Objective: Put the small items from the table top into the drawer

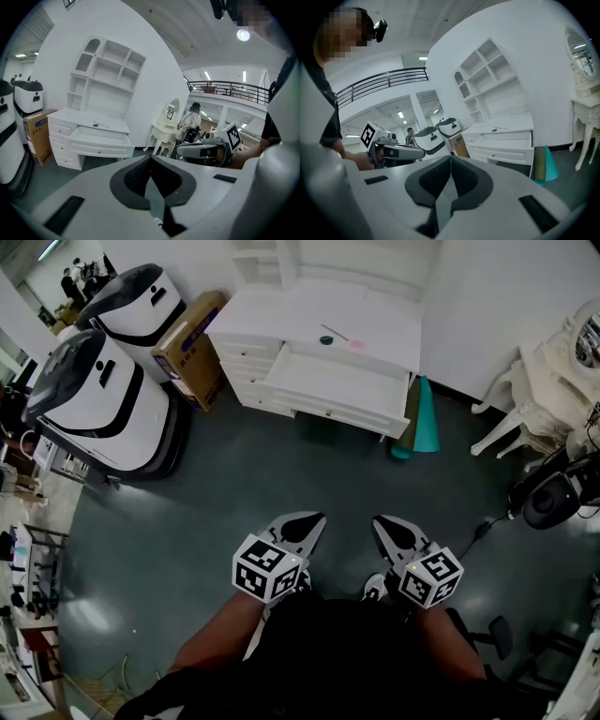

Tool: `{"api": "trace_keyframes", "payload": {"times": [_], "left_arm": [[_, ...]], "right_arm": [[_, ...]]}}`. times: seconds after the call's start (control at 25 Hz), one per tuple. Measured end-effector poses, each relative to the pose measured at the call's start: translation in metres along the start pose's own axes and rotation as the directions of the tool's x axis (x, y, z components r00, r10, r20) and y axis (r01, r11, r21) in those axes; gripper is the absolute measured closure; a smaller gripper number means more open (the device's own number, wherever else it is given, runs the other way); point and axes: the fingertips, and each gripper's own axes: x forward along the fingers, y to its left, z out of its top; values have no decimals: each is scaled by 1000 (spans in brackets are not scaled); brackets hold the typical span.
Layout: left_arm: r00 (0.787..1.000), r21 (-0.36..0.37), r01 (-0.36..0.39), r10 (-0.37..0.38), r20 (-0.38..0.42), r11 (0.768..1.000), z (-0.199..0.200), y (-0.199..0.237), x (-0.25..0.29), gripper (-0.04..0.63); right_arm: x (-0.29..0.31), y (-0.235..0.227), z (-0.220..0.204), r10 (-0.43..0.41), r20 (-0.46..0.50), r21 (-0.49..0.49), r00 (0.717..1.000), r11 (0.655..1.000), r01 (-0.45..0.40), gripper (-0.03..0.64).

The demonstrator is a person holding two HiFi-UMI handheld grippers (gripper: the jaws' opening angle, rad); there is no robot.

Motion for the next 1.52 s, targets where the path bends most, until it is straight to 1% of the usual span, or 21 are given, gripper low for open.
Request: {"api": "trace_keyframes", "payload": {"times": [0.2,0.36,0.48,0.6,0.72,0.92,1.04,1.12,1.24,1.36,1.52], "left_arm": [[1000,7,8,-8,-10,1000,-5,22,-16,592],[999,-4,14,-14,-42,1000,-15,42,-25,592],[998,-3,32,-32,-59,999,-21,53,-32,592],[997,0,46,-46,-69,999,-24,60,-37,592],[996,-13,54,-55,-72,998,-27,64,-38,592],[995,-26,67,-69,-74,997,-30,67,-27,592],[995,-31,71,-73,-69,997,-25,66,-19,592],[995,-21,71,-72,-73,997,-21,68,-14,592],[995,-16,47,-48,-85,999,-12,77,-2,592],[996,-26,22,-24,-82,999,4,88,16,592],[998,-19,-3,2,-59,1000,38,103,49,592]], "right_arm": [[17,15,-3,-34,4,14,999,999,34,591],[31,24,-7,-77,8,35,997,996,76,591],[37,31,-13,-109,14,55,994,993,108,591],[40,36,-21,-130,6,76,991,989,129,591],[40,38,-26,-146,-5,88,989,985,145,591],[38,26,-24,-170,-7,95,985,981,170,591],[43,17,-22,-166,-9,105,986,981,166,591],[51,10,-17,-150,-9,109,989,983,151,591],[67,-5,-3,-123,-7,108,992,986,123,591],[80,-24,17,-95,4,99,995,991,94,591],[94,-59,49,-78,25,77,997,994,76,591]]}}
